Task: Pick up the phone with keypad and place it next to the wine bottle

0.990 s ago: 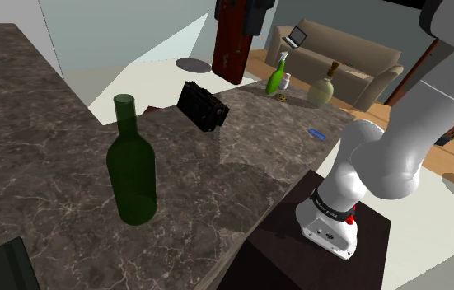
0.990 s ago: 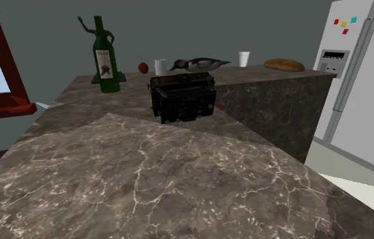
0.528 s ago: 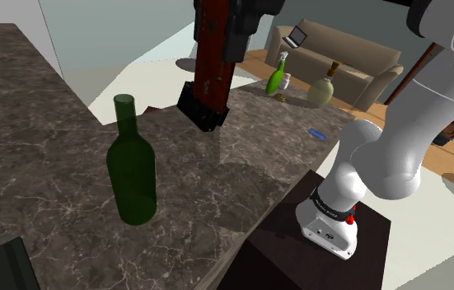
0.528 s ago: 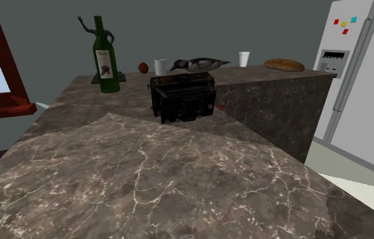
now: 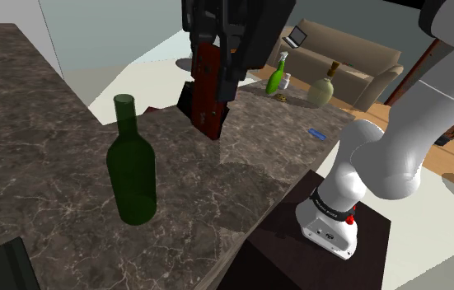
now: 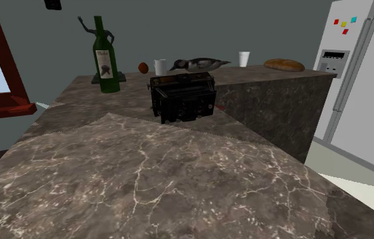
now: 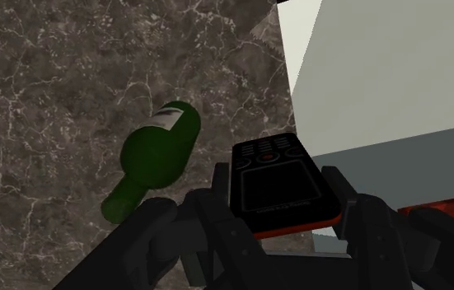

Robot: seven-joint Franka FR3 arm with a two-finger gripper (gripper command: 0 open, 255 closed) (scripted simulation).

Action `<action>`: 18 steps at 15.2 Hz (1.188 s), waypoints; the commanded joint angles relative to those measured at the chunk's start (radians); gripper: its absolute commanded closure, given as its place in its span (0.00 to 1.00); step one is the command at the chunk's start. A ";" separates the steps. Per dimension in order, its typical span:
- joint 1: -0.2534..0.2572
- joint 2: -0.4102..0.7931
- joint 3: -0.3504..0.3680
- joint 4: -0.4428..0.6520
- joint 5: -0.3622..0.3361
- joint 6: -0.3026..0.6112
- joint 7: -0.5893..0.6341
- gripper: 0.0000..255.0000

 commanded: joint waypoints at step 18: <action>0.004 -0.076 -0.005 -0.339 0.026 0.268 -0.027 1.00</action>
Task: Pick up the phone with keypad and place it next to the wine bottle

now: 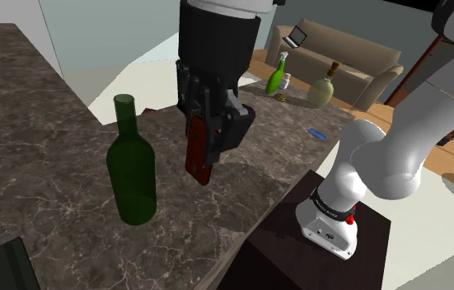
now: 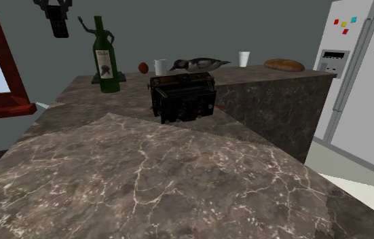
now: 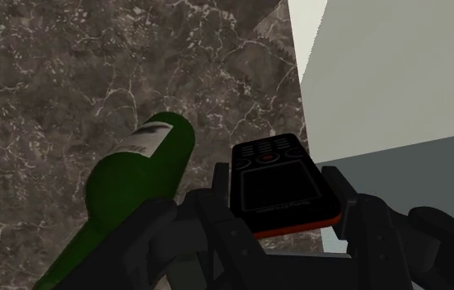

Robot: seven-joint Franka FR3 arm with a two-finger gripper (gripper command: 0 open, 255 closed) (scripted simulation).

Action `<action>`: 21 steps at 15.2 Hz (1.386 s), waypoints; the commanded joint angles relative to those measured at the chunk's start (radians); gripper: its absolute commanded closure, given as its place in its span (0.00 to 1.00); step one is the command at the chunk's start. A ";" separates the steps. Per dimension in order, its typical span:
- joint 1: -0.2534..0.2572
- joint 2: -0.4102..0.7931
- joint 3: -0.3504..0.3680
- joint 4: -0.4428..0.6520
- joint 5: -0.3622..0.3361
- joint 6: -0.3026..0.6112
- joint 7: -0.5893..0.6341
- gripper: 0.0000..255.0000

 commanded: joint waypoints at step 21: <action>0.007 0.020 0.017 -0.278 0.003 0.297 -0.002 1.00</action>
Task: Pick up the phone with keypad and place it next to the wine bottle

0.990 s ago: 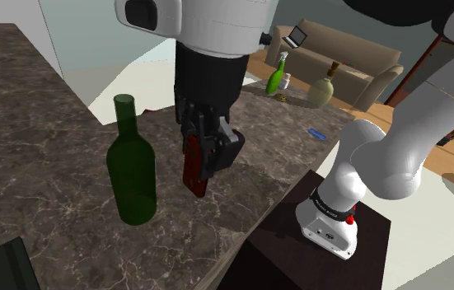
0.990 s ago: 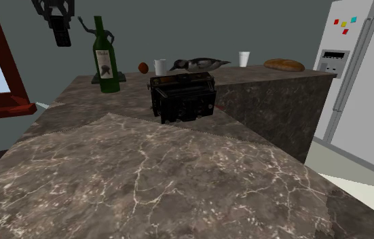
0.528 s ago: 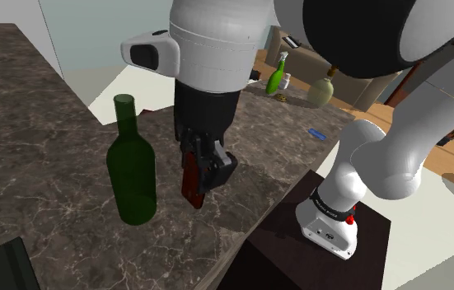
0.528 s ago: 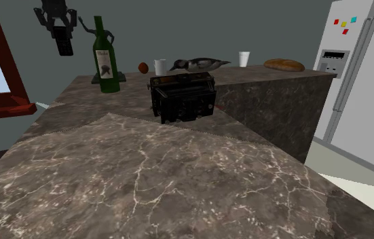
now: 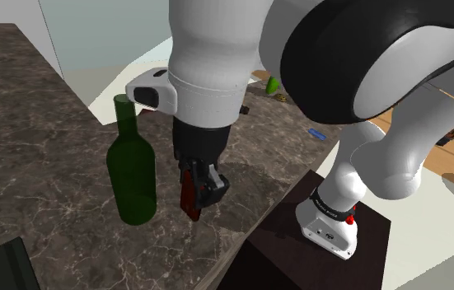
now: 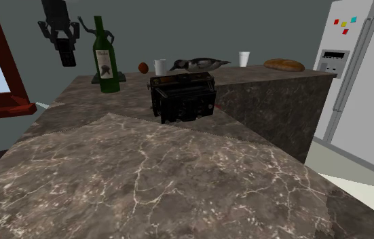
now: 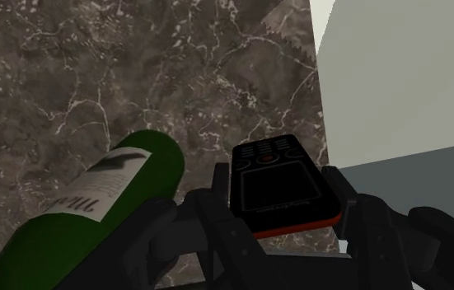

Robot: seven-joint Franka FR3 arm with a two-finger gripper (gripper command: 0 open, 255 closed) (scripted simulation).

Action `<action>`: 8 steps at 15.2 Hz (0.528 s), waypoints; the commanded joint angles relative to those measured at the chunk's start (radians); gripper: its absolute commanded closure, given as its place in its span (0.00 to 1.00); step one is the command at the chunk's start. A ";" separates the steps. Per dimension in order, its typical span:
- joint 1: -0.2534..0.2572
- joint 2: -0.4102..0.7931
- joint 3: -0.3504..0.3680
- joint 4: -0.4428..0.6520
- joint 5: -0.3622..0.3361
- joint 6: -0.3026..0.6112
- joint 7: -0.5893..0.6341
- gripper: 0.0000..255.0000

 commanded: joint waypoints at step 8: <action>0.001 0.034 0.009 -0.089 -0.007 0.122 0.005 1.00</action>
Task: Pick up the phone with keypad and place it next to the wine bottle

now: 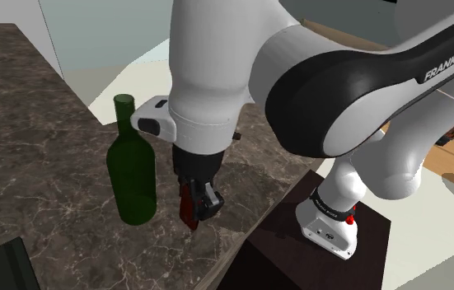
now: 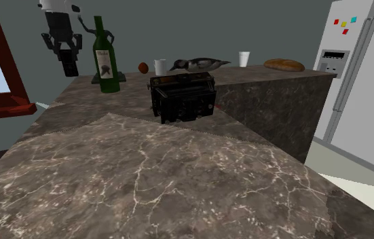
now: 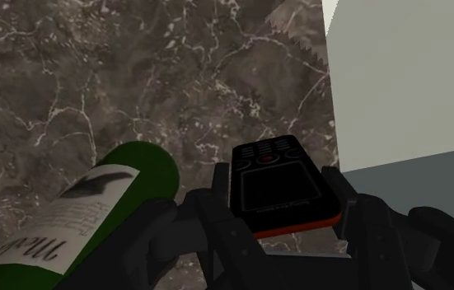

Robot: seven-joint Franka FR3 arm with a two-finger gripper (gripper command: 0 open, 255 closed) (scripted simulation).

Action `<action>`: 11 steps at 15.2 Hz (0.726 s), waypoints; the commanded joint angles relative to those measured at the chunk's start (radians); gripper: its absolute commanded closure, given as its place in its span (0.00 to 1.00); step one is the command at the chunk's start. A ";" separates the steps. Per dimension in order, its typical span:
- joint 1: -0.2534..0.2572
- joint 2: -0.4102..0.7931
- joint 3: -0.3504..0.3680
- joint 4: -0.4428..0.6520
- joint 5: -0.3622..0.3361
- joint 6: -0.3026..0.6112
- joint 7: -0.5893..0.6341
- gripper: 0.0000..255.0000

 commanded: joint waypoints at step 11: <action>0.000 0.079 0.015 -0.092 -0.026 0.168 0.021 1.00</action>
